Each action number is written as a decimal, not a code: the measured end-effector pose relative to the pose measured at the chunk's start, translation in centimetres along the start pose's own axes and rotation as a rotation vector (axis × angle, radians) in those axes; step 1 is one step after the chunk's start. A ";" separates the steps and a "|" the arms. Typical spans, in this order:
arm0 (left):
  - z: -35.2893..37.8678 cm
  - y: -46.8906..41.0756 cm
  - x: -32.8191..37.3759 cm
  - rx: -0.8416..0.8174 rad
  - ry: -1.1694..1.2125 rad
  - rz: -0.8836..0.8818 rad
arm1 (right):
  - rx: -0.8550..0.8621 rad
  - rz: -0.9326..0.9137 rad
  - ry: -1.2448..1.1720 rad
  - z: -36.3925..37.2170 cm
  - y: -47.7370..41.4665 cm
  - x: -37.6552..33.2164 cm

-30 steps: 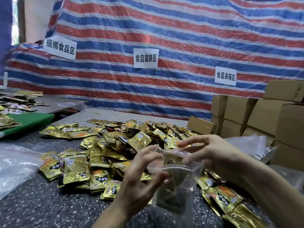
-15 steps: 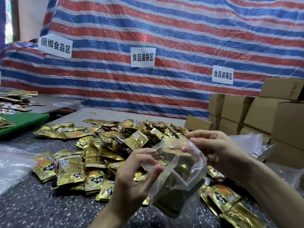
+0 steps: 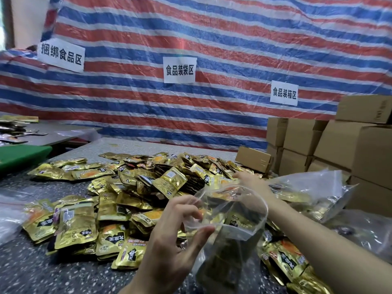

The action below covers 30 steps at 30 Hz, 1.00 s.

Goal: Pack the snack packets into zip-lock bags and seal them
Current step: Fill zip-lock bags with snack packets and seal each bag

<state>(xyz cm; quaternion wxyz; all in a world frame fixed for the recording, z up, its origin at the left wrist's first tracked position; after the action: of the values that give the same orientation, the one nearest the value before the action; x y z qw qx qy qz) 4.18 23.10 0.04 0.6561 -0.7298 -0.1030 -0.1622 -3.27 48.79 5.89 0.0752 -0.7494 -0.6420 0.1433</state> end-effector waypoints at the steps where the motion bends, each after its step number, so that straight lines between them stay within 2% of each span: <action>1: 0.0 -0.1 -0.1 0.003 -0.007 0.019 | -0.024 0.009 0.061 0.6 -0.9 0.1; 6: -0.1 -0.4 -0.3 0.016 -0.020 0.044 | -0.150 0.025 0.319 2.2 -4.4 0.8; 9: -0.1 -0.4 -0.3 0.011 -0.024 0.049 | -0.131 0.016 0.404 2.5 -5.6 1.4; 11: -0.1 -0.4 -0.2 0.009 -0.026 0.060 | -0.140 0.065 0.354 2.7 -6.2 1.7; 14: -0.1 -0.5 -0.2 0.022 -0.026 0.064 | -0.296 0.111 0.264 2.8 -6.2 1.9; 17: 0.0 -0.5 0.0 0.024 -0.028 0.074 | -0.406 0.034 0.136 2.6 -5.8 1.7; 21: 0.0 -0.4 0.0 0.023 -0.026 0.070 | -0.466 -0.079 -0.001 1.0 -4.1 0.4; 25: -0.1 -0.3 -0.3 0.029 -0.009 0.041 | -0.341 -0.059 -0.065 -0.6 -2.6 0.0; 27: -0.1 -0.3 -0.5 0.031 -0.002 0.034 | -0.185 -0.013 -0.148 -1.0 -2.0 -0.1; 30: -0.1 -0.2 -0.6 0.022 -0.005 0.024 | 0.065 0.083 -0.411 -2.3 -1.3 -0.8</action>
<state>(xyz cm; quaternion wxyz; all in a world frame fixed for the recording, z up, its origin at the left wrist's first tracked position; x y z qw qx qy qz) 3.52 23.02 -0.02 0.6656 -0.7243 -0.0978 -0.1513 -3.89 48.33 8.54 -0.0393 -0.7272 -0.6077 0.3167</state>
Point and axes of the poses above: each hand's wrist, its own y-axis away from the middle knuckle, its own z-axis out of the palm, x = y × z, the point moved 1 cm from there along -y, towards the middle knuckle, and after that the axes turned 6 degrees about y, right-handed, at the moved point
